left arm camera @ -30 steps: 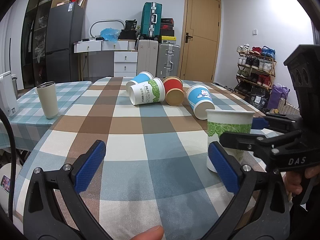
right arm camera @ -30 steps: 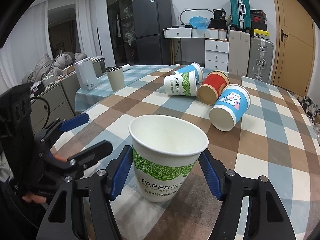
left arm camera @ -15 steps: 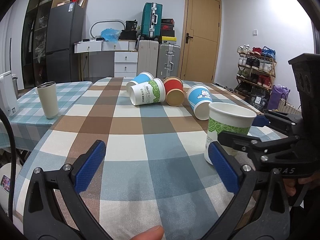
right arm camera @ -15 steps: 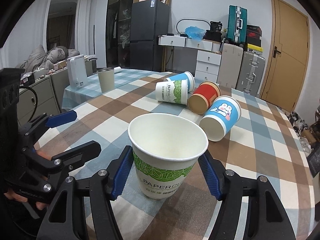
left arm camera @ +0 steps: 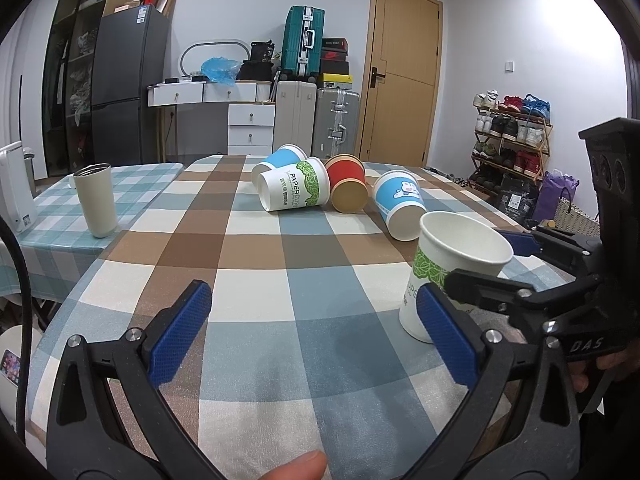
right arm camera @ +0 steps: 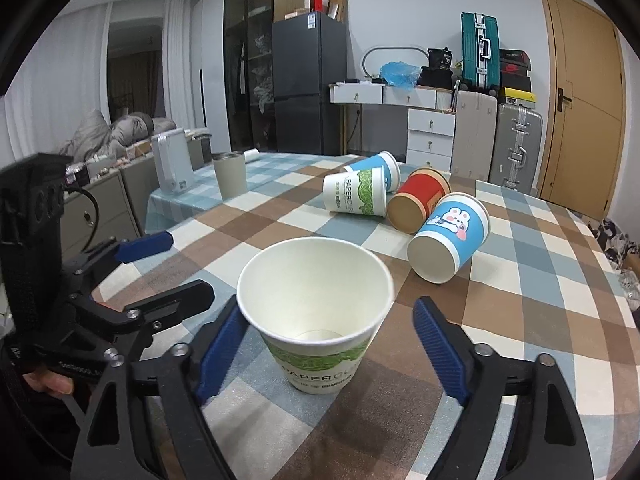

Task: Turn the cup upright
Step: 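Open the right gripper and withdraw from the upright cup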

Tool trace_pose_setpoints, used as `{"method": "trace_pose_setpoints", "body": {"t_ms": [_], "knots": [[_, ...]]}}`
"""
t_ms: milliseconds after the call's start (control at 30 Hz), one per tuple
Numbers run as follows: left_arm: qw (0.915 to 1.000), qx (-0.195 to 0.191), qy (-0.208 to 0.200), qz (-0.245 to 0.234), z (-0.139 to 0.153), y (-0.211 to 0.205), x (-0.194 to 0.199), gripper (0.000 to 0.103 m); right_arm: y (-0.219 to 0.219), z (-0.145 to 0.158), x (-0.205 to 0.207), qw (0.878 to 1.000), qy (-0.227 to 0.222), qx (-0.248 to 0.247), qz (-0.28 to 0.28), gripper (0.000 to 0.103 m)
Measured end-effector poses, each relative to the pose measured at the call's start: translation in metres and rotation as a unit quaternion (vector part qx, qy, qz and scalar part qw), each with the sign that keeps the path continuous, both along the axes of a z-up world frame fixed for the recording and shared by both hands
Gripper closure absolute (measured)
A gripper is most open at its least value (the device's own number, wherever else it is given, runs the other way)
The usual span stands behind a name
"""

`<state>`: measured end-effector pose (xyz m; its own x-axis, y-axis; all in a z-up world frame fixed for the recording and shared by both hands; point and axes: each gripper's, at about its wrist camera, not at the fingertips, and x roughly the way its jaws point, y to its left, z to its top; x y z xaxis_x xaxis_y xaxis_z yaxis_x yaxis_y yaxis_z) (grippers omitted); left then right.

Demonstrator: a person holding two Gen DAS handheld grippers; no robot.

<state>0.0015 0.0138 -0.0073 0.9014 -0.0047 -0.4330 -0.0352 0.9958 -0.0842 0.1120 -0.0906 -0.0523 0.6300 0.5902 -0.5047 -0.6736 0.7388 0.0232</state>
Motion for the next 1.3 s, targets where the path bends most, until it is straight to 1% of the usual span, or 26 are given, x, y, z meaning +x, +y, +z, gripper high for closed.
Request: {"method": "trace_pose_setpoints", "body": {"t_ms": [33,100,167,367,567,733,1300], "knots": [[1.0000,0.000,0.000,0.000,0.000,0.000,0.000,0.001,-0.004,0.002,-0.002,1.000,-0.005,0.007,0.001,0.008],[1.0000,0.001,-0.001,0.000,0.000,0.000,0.000,0.001,-0.011,0.004,-0.005,1.000,-0.013,0.018,0.004,0.003],[1.0000,0.000,0.000,-0.001,0.000,0.000,0.000,0.001,-0.020,0.006,-0.008,0.999,-0.016,0.034,0.005,0.000],[1.0000,0.001,-0.004,-0.004,0.002,-0.002,0.000,0.001,-0.043,0.007,-0.012,0.997,-0.015,0.069,0.012,0.000],[0.9999,0.003,-0.011,-0.009,0.002,-0.008,0.001,0.001,-0.052,0.005,-0.016,0.996,-0.017,0.089,0.024,0.000],[0.9998,0.009,-0.013,-0.016,0.002,-0.016,0.005,0.001,-0.052,0.003,-0.016,0.995,-0.011,0.092,0.030,0.000],[0.9998,0.008,-0.013,-0.015,0.001,-0.015,0.006,0.001,-0.051,0.000,-0.016,0.995,-0.009,0.092,0.035,0.000]]}}
